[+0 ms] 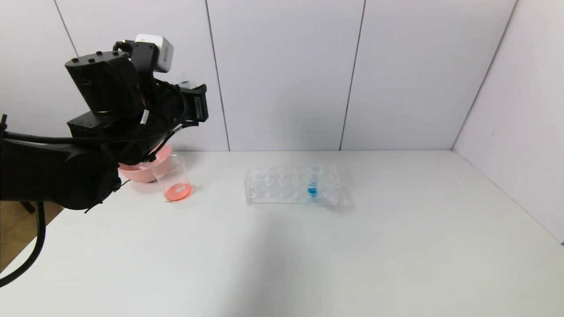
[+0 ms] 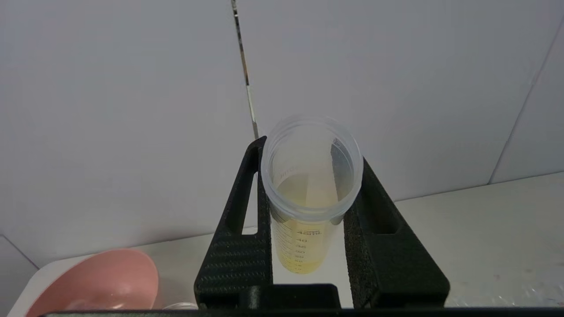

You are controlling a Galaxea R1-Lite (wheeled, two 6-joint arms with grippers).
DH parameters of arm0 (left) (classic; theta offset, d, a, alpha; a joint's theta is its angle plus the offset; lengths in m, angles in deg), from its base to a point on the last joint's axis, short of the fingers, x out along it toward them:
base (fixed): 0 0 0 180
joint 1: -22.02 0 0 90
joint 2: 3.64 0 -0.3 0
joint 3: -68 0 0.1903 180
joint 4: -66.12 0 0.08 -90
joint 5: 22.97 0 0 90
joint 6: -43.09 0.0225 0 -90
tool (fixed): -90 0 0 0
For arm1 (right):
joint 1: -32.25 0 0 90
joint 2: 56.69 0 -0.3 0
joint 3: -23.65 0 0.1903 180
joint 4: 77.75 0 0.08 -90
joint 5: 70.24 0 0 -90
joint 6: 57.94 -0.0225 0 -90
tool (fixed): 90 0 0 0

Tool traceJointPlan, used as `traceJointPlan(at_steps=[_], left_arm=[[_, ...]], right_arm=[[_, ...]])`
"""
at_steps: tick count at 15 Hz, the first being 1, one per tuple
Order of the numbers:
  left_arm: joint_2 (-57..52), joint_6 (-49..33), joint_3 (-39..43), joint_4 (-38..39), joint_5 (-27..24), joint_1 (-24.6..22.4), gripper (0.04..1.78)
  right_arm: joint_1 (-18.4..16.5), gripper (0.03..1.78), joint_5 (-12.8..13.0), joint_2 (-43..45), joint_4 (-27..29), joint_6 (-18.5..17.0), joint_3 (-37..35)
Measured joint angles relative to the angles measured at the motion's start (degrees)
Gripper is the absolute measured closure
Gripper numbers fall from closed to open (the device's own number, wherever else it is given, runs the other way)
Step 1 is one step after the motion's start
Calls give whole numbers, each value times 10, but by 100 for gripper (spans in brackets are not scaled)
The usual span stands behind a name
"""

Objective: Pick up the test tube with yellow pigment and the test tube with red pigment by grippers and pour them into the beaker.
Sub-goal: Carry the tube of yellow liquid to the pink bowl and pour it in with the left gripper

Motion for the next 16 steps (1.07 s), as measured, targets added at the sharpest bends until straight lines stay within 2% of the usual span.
traceJointPlan(at_steps=[4, 6, 11, 16], left_arm=[[-6, -2, -31, -94, -7, -14, 135], [-13, -4, -57, -150, -37, -31, 135], [-27, -7, -98, -217, -99, -110, 135], [-31, -10, -109, -247, -170, -198, 135]], right_arm=[[0, 170, 0, 0, 0, 0, 0], [0, 170, 0, 0, 0, 0, 0], [0, 170, 0, 0, 0, 0, 0], [0, 170, 0, 0, 0, 0, 0]])
